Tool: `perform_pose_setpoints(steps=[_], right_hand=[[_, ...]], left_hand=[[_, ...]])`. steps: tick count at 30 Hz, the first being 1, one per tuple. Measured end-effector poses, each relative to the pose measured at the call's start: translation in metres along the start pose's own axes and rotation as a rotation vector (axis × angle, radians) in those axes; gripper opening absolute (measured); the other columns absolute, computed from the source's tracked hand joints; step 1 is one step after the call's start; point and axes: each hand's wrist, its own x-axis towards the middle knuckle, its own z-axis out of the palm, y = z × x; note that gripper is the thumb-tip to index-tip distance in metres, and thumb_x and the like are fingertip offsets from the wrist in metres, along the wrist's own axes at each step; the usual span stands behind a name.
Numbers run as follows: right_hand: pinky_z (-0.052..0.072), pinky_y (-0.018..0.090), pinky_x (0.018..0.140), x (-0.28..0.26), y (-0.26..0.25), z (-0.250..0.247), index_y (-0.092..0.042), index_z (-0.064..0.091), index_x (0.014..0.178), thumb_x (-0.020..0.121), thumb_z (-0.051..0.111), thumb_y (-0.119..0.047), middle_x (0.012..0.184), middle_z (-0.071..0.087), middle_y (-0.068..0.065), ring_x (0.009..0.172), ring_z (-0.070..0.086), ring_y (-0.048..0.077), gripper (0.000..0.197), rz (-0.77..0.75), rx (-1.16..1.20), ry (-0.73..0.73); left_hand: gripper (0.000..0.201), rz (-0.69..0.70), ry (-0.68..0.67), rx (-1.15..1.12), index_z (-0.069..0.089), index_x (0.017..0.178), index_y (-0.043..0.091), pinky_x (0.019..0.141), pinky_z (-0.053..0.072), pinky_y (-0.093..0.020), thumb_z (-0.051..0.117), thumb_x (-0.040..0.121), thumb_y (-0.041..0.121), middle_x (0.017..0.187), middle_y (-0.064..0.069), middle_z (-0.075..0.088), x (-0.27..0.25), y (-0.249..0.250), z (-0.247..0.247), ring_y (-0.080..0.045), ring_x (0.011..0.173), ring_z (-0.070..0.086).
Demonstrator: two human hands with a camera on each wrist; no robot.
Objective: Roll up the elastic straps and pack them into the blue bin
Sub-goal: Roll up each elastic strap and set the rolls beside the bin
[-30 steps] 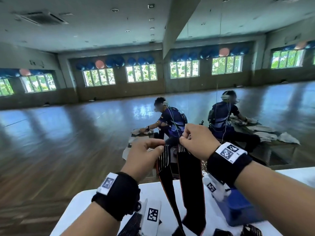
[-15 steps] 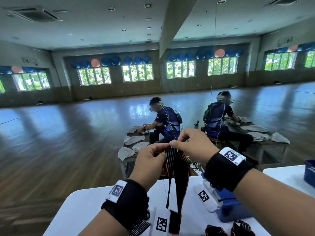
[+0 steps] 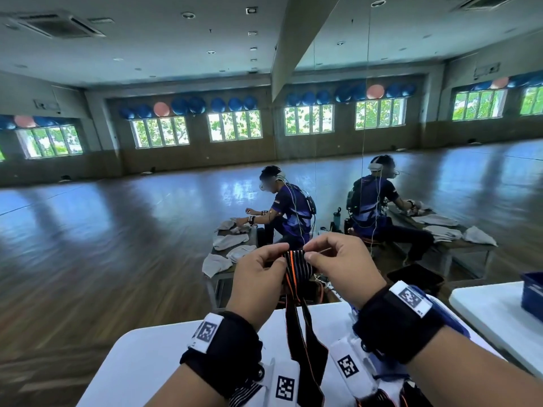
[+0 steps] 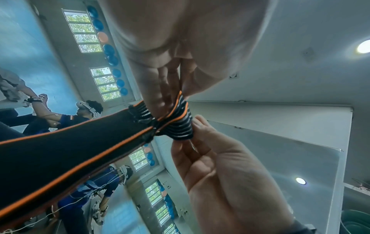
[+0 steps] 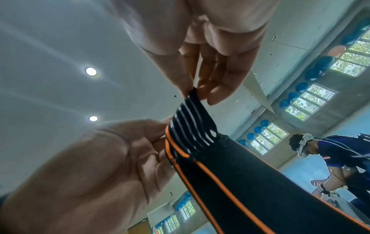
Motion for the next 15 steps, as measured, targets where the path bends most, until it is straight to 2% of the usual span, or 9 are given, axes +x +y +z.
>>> perform_pose_setpoints(steps=[4,6,9,12,15], right_hand=[[0.059,0.038,0.074,-0.003,0.007,0.004,-0.020,0.074,0.076,0.079,0.078,-0.006,0.077,0.074,-0.001,0.071,0.068,0.012,0.015,0.000,0.028,0.066],[0.059,0.036,0.075,-0.004,0.009,0.004,-0.018,0.073,0.076,0.077,0.080,-0.006,0.077,0.073,-0.001,0.072,0.069,0.013,0.015,0.000,0.048,0.122],[0.059,0.035,0.072,-0.004,0.009,0.006,-0.015,0.070,0.073,0.076,0.082,-0.003,0.070,0.070,0.000,0.065,0.064,0.007,0.017,0.007,0.098,0.203],[0.060,0.041,0.072,-0.007,0.010,0.008,-0.014,0.070,0.073,0.075,0.083,-0.004,0.070,0.070,0.005,0.066,0.065,0.012,0.016,0.004,0.137,0.232],[0.060,0.041,0.071,-0.011,0.013,0.009,-0.014,0.071,0.074,0.076,0.082,-0.006,0.071,0.070,0.006,0.069,0.067,0.019,0.013,-0.006,0.127,0.259]], left_hand=[[0.024,0.023,-0.007,0.012,0.074,0.109,0.014,0.076,0.063,-0.047,0.057,0.096,0.002,0.097,-0.009,0.078,-0.002,-0.002,0.000,-0.028,0.086,0.075],[0.023,0.014,-0.026,-0.019,0.072,0.106,0.013,0.069,0.063,-0.043,0.056,0.096,-0.001,0.097,-0.011,0.076,-0.004,-0.003,0.000,-0.027,0.082,0.075],[0.022,0.007,-0.029,-0.075,0.060,0.100,0.014,0.058,0.059,-0.039,0.055,0.094,-0.006,0.093,-0.009,0.068,-0.006,-0.004,0.000,-0.021,0.070,0.068],[0.022,0.014,-0.042,-0.081,0.054,0.099,0.014,0.051,0.055,-0.033,0.053,0.094,-0.008,0.090,-0.011,0.063,-0.006,-0.003,0.002,-0.018,0.066,0.065],[0.021,0.014,-0.068,-0.080,0.055,0.097,0.012,0.048,0.051,-0.028,0.053,0.094,-0.008,0.085,-0.005,0.061,-0.007,-0.001,0.006,-0.011,0.058,0.063]])
